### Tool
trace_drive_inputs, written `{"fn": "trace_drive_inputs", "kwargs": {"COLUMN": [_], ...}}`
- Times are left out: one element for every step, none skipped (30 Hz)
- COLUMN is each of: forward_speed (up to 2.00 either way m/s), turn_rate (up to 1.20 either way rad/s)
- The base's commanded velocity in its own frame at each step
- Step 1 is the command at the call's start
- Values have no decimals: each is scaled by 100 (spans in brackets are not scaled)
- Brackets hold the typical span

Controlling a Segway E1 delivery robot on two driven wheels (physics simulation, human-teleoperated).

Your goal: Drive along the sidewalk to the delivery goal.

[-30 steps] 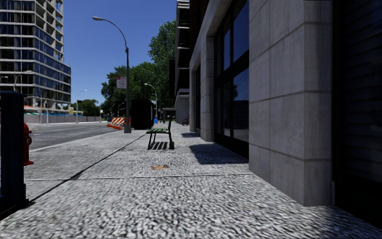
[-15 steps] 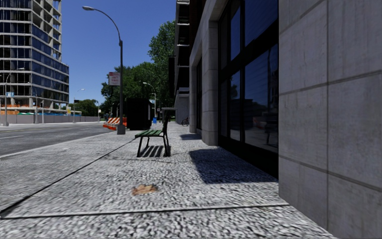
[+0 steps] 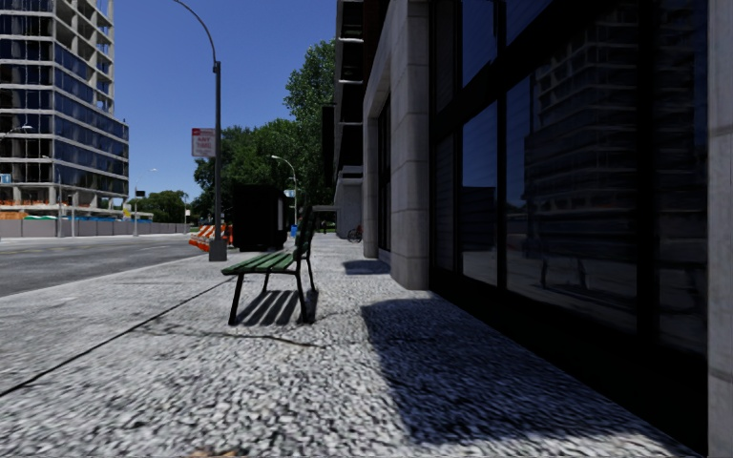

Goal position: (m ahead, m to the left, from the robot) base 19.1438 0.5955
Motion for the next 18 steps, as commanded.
{"fn": "trace_drive_inputs", "kwargs": {"forward_speed": [200, 200, 200, 200, 200, 200, 200, 200, 200, 200, 200, 200, 200, 200, 200, 200, 200, 200], "turn_rate": [-14, -14, -19, -20, -23, -23, -26, -28, -29, -29, -29, -29, -29, -29, -29, -29, -29, -24]}}
